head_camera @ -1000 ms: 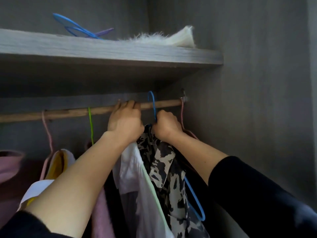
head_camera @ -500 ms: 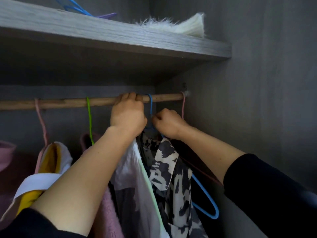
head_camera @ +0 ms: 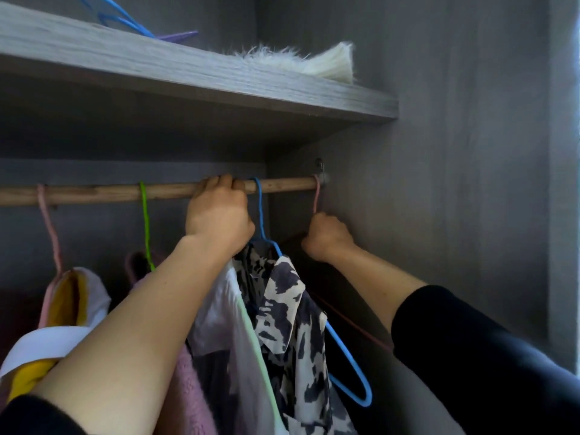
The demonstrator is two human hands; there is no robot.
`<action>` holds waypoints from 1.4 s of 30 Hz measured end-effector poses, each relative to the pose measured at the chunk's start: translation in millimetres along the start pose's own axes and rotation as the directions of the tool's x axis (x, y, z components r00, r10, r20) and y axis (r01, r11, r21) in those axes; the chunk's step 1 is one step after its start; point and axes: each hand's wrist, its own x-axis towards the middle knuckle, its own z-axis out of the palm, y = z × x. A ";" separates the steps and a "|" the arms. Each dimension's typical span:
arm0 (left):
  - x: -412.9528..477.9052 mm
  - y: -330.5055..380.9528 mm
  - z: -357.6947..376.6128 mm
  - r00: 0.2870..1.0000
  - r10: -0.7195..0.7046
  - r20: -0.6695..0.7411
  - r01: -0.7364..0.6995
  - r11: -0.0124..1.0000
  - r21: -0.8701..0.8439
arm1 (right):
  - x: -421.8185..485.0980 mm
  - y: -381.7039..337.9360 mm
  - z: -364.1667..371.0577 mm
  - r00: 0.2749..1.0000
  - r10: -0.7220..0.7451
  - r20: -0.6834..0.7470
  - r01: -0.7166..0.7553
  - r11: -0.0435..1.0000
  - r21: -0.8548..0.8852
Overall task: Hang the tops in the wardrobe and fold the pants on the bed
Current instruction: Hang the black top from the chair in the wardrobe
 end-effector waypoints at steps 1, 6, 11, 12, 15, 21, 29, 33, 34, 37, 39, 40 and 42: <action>-0.1 0.2 -0.3 1.000 -0.001 0.002 0.001 1.000 -0.007 | 3.2 -0.4 0.5 0.999 0.050 0.013 -0.052 0.989 0.136; 0.8 0.0 0.2 1.000 -0.017 0.002 0.017 0.999 -0.046 | 14.2 -14.0 -1.3 0.998 0.067 0.017 -0.065 0.835 0.546; -0.3 0.3 3.6 0.999 -0.034 -0.009 0.033 0.995 -0.092 | 6.1 -22.6 -0.5 0.998 0.022 -0.059 0.019 0.789 0.615; -1.4 0.1 4.0 1.000 -0.031 -0.005 0.030 0.995 -0.099 | 0.8 -22.8 -0.3 0.999 0.015 -0.045 0.015 0.796 0.606; -8.1 -5.6 2.0 0.999 0.008 0.045 -0.001 0.986 -0.168 | -25.2 -19.9 -5.6 1.000 -0.005 -0.011 0.010 0.813 0.582; -47.7 1.2 -20.0 0.991 -0.023 0.130 0.087 0.858 -0.506 | -107.1 -2.5 -43.6 0.998 0.044 0.047 -0.064 0.800 0.596; -153.7 38.1 -61.7 0.998 0.056 -0.019 -0.049 0.592 -0.805 | -271.2 13.4 -71.5 0.973 0.222 -0.064 -0.149 0.815 0.560; -225.2 58.8 -90.2 0.994 0.108 0.028 -0.028 0.483 -0.875 | -370.2 25.7 -88.3 0.970 0.243 0.007 -0.211 0.829 0.519; -241.5 65.2 -98.5 0.990 0.135 0.040 -0.026 0.455 -0.890 | -394.5 30.6 -95.3 0.963 0.266 0.027 -0.242 0.821 0.518; -291.7 89.9 -123.3 0.972 0.231 0.047 -0.042 0.366 -0.930 | -470.9 45.9 -113.9 0.916 0.399 0.047 -0.364 0.774 0.518; -330.8 111.9 -142.0 0.953 0.292 0.080 -0.012 0.302 -0.953 | -524.4 55.4 -124.0 0.868 0.494 0.036 -0.442 0.739 0.509; -352.4 124.4 -152.3 0.939 0.324 0.111 0.017 0.278 -0.961 | -551.5 59.3 -129.2 0.846 0.532 0.034 -0.477 0.728 0.492; -396.7 151.9 -177.3 0.892 0.415 0.179 0.071 0.262 -0.962 | -605.4 65.7 -141.2 0.801 0.598 0.032 -0.542 0.700 0.465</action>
